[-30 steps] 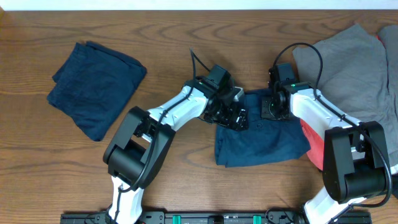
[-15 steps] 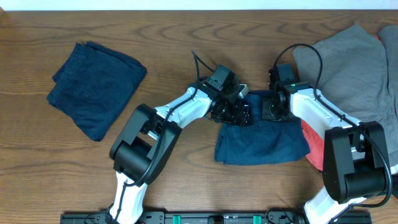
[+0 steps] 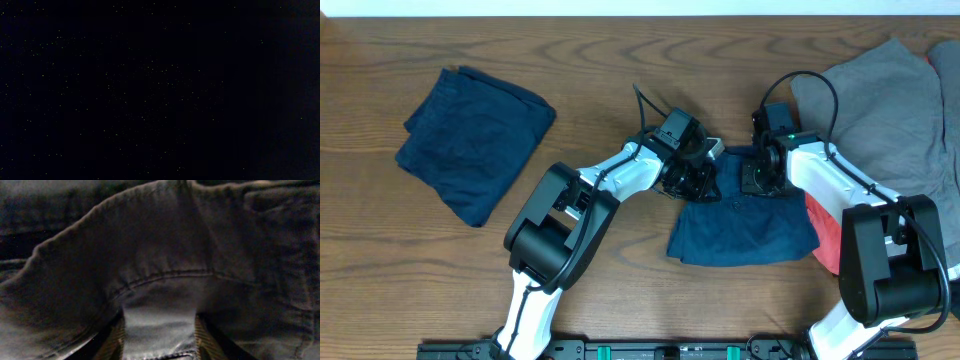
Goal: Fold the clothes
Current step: 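Grasp the shorts' top edge with both grippers and lift it, then carry the shorts left with the left gripper onto the navy pile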
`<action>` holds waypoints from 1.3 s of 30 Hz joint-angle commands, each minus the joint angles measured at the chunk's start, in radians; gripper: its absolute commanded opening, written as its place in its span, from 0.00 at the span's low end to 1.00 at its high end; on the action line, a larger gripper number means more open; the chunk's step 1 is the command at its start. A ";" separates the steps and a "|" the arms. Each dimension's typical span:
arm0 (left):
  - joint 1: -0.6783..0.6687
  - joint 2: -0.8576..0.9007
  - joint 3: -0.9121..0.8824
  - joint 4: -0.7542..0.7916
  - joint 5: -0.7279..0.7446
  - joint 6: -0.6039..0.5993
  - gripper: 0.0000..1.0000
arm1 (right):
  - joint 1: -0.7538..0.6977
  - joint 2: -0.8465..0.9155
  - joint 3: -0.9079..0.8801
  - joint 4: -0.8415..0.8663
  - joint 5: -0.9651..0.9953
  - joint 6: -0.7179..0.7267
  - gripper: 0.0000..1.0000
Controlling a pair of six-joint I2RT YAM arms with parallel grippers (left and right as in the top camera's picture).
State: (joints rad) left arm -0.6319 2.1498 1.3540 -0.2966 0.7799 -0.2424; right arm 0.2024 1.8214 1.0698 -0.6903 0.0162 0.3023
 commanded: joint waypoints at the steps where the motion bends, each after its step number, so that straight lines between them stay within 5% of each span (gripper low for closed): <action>1: 0.018 0.007 -0.008 0.000 0.008 0.061 0.06 | 0.010 -0.032 0.023 -0.036 -0.021 -0.011 0.49; 4: 0.074 -0.024 -0.008 -0.001 -0.018 0.066 0.06 | -0.007 -0.119 0.068 -0.080 -0.021 -0.011 0.56; 8: 0.201 -0.098 -0.007 -0.013 -0.066 0.066 0.06 | -0.047 -0.268 0.122 -0.142 -0.022 -0.012 0.84; 15: 0.473 -0.256 -0.006 -0.015 -0.095 0.066 0.06 | -0.092 -0.457 0.124 -0.192 -0.020 -0.047 0.84; 25: 0.815 -0.361 0.000 0.017 -0.171 0.066 0.06 | -0.101 -0.471 0.123 -0.243 -0.021 -0.046 0.83; 39: 1.043 -0.362 0.005 0.069 -0.081 0.065 0.06 | -0.101 -0.451 0.119 -0.246 -0.021 -0.045 0.83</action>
State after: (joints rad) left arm 0.3836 1.8114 1.3468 -0.2356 0.6537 -0.2012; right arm 0.1116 1.3544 1.1919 -0.9318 -0.0071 0.2729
